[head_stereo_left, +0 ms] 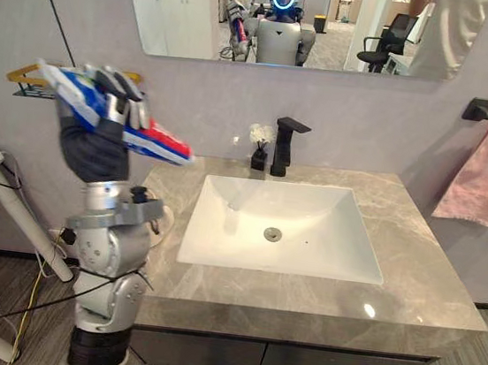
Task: Organize washtable
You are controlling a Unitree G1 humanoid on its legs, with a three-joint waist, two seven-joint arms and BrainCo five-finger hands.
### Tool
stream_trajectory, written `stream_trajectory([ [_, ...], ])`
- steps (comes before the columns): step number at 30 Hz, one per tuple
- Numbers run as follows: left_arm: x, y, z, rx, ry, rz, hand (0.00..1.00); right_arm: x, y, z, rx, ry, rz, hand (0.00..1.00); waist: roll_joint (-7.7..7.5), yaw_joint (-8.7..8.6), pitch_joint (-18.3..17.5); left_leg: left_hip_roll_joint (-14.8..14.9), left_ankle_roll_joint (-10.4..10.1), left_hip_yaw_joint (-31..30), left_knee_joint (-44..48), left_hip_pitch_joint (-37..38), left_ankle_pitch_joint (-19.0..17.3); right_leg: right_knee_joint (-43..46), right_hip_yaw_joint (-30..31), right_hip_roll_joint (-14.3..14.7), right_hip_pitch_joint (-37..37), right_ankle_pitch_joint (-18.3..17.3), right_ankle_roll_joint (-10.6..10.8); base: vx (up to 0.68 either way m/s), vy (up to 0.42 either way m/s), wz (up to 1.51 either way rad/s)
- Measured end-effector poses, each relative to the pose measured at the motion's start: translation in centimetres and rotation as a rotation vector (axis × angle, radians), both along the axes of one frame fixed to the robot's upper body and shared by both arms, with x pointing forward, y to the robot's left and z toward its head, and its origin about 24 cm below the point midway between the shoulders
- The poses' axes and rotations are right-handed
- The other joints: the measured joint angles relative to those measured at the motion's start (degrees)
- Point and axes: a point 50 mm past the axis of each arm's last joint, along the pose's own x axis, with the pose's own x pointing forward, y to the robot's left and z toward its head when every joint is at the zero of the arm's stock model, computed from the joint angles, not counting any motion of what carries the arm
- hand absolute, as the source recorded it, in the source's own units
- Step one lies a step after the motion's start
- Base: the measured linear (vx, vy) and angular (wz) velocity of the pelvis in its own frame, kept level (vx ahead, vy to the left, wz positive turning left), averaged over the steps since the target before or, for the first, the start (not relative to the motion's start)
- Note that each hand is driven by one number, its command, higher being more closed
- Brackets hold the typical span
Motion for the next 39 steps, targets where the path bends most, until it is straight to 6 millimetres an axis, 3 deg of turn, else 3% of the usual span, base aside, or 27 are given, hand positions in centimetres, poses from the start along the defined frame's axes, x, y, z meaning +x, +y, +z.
stream_trajectory([
  [6, -1.1, 3.3, -0.9, 0.105, 0.07, 0.263, 1.0, -0.1, -0.1, -0.3, 0.008, 0.013, 0.0, 0.0, -1.21, 0.38, -0.19, -0.11, -0.18, -1.54, -0.59, -0.11, 0.52, -0.78, -1.05, 0.0, 0.86, -0.25, -0.42, -0.01, -0.026, 0.13],
  [10, -0.4, 4.1, -2.9, 0.129, 0.202, 0.315, 1.0, 0.3, 0.3, -0.3, 0.016, 0.003, 0.039, 0.0, -2.22, 0.55, -0.41, -0.18, -0.14, -1.89, -1.58, -0.1, 1.05, -1.07, -1.35, 0.0, 0.78, -0.27, -0.45, 0.0, -0.018, 0.06],
  [18, 0.8, 4.5, -5.9, 0.063, 0.357, 0.316, 1.0, 1.1, 0.8, -0.1, 0.015, -0.009, 0.087, 0.0, -2.27, 0.13, -0.43, -0.95, -0.04, -2.48, -1.93, -0.71, 1.11, -1.81, -1.86, -0.25, 0.71, -0.28, -0.47, 0.0, -0.004, 0.03],
  [39, 0.7, 4.2, -5.9, 0.043, 0.347, 0.31, 1.0, 1.5, 0.3, 0.3, -0.018, -0.021, 0.089, 0.0, -1.11, 0.04, 0.5, -1.09, 0.33, -2.21, -1.95, -1.69, 1.34, -1.89, -1.71, -0.83, -0.3, -0.29, -0.47, -0.01, -0.009, 0.0],
])
